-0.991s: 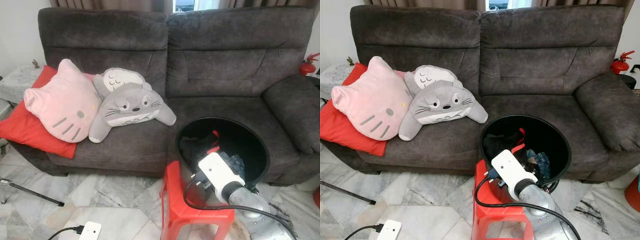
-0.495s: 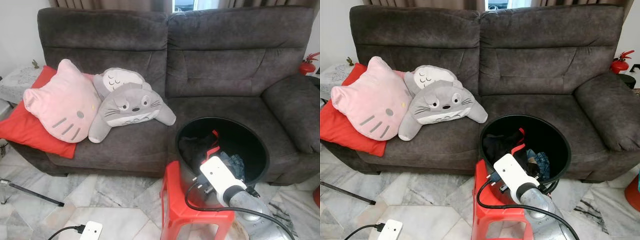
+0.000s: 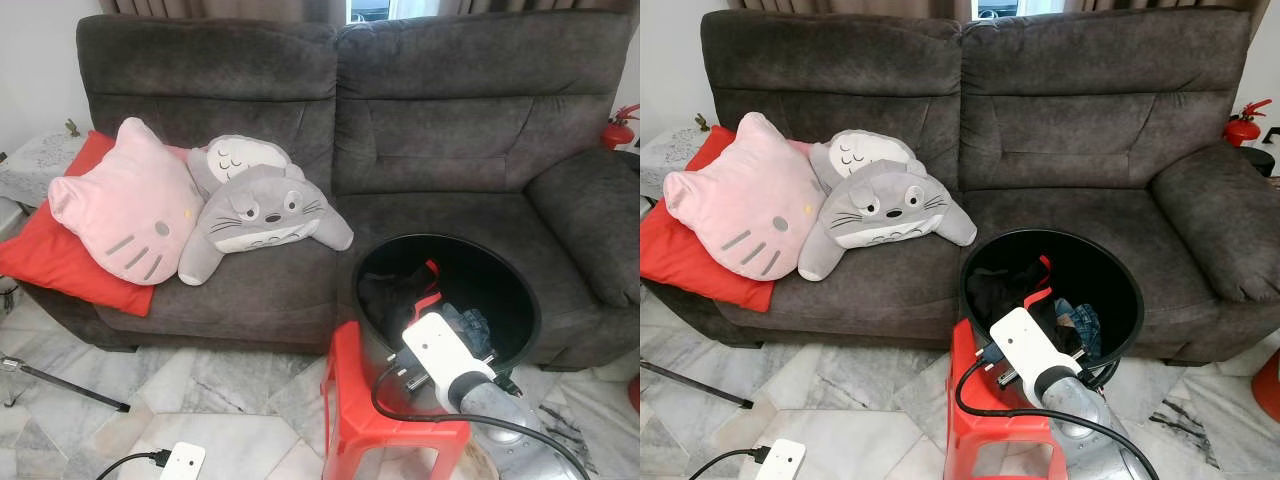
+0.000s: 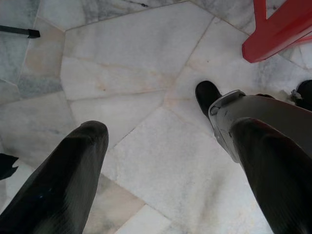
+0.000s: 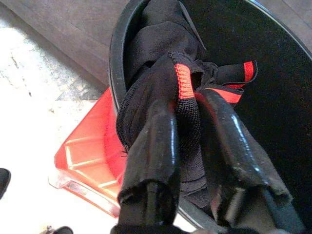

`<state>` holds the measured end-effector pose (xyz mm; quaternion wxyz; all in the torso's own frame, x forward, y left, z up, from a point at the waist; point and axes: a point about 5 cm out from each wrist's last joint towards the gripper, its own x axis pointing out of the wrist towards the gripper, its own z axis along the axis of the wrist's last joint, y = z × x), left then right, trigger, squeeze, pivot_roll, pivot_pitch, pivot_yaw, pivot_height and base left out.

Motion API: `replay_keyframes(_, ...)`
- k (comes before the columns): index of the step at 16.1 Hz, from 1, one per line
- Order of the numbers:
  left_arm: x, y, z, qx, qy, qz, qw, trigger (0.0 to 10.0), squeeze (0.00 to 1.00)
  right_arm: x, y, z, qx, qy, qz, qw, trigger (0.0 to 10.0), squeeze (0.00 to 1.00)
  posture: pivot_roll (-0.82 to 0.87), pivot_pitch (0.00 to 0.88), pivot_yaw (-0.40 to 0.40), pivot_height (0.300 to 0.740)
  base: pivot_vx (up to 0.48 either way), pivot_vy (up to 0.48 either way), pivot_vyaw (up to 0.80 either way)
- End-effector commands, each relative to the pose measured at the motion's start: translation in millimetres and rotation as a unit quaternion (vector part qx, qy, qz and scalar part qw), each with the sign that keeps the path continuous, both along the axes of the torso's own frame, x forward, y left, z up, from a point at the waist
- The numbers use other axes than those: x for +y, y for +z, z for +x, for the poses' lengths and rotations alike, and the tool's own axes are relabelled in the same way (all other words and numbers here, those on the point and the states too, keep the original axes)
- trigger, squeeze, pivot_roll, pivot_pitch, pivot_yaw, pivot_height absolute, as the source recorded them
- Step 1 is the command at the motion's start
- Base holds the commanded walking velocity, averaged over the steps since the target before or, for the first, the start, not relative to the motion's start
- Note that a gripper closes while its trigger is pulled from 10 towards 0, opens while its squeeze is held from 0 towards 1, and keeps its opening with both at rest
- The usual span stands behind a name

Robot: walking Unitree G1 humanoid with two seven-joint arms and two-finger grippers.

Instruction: Hang hanger

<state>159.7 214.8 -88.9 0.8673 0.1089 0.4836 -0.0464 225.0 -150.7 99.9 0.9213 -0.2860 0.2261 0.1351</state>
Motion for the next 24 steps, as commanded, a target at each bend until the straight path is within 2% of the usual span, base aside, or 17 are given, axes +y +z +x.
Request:
replay_keyframes(1,1.8,-1,-3.1,0.012,-0.003,0.005,1.000,10.0,0.00,-2.9,1,1.0,-0.002,-0.011,-0.001,1.000,0.0,0.00,-0.20,0.000,0.070,0.740,0.000,0.000,0.00)
replay_keyframes(5,1.5,-1,-3.0,0.013,-0.003,0.006,1.000,10.0,0.00,-6.2,3,2.6,-0.012,-0.018,-0.008,1.000,0.0,0.00,-0.20,0.000,0.070,0.740,0.000,0.000,0.00)
replay_keyframes(8,-0.1,-1,-1.8,0.011,-0.004,0.005,1.000,10.0,0.00,-17.1,11,4.9,-0.032,-0.025,-0.027,0.999,0.0,0.00,-0.21,0.000,0.072,0.740,0.000,0.000,0.00)
replay_keyframes(10,-1.4,-1,-0.6,0.010,-0.005,0.004,1.000,10.0,0.00,-18.6,26,4.6,-0.070,0.014,-0.022,0.997,0.0,0.00,-0.21,0.000,0.073,0.740,0.000,0.000,0.00)
replay_keyframes(12,-1.7,-1,-0.2,0.009,-0.005,0.003,1.000,10.0,0.00,-24.6,34,2.0,-0.082,0.028,-0.029,0.996,0.0,0.00,-0.21,0.000,0.073,0.740,0.000,0.000,0.00)
replay_keyframes(15,-1.1,-1,0.6,0.009,-0.003,0.004,1.000,10.0,0.00,-34.3,50,-7.5,-0.093,0.117,-0.046,0.988,0.0,0.00,-0.23,0.000,0.074,0.740,0.000,0.000,0.00)
replay_keyframes(16,-0.5,-1,0.4,0.009,-0.002,0.005,1.000,10.0,0.00,-34.7,51,-11.6,-0.083,0.142,-0.048,0.985,0.0,0.00,-0.23,0.000,0.074,0.740,0.000,0.000,0.00)
replay_keyframes(17,0.8,0,0.4,0.009,-0.001,0.006,1.000,10.0,0.00,-35.8,48,-32.0,-0.019,0.224,-0.043,0.973,0.0,0.00,-0.24,0.000,0.078,0.740,0.000,0.000,0.00)
replay_keyframes(19,1.5,0,0.8,0.009,-0.002,0.007,1.000,10.0,0.00,-38.1,42,-49.6,0.045,0.260,-0.040,0.964,0.0,0.00,-0.24,0.000,0.080,0.740,0.000,0.000,0.00)
replay_keyframes(20,1.5,0,1.2,0.008,-0.002,0.007,1.000,10.0,0.00,-42.3,35,-63.3,0.096,0.281,-0.048,0.954,0.0,0.00,-0.25,0.000,0.082,0.740,0.000,0.000,0.00)
replay_keyframes(21,1.6,0,1.8,0.008,-0.003,0.006,1.000,10.0,0.00,-49.7,29,-73.5,0.142,0.286,-0.064,0.946,0.0,0.00,-0.25,0.000,0.085,0.740,0.000,0.000,0.00)
replay_keyframes(22,1.3,1,2.2,0.007,-0.004,0.006,1.000,10.0,0.00,-54.7,27,-78.1,0.157,0.288,-0.075,0.942,0.0,0.00,-0.25,0.000,0.085,0.740,0.000,0.000,0.00)
replay_keyframes(23,0.6,1,2.9,0.006,-0.005,0.005,1.000,10.0,0.00,-59.3,27,-79.3,0.162,0.279,-0.079,0.943,0.0,0.00,-0.25,0.000,0.088,0.740,0.000,0.000,0.00)
replay_keyframes(24,-0.5,1,4.0,0.005,-0.007,0.004,1.000,10.0,0.00,-68.1,26,-80.8,0.175,0.263,-0.103,0.943,0.0,0.00,-0.25,0.000,0.088,0.740,0.000,0.000,0.00)
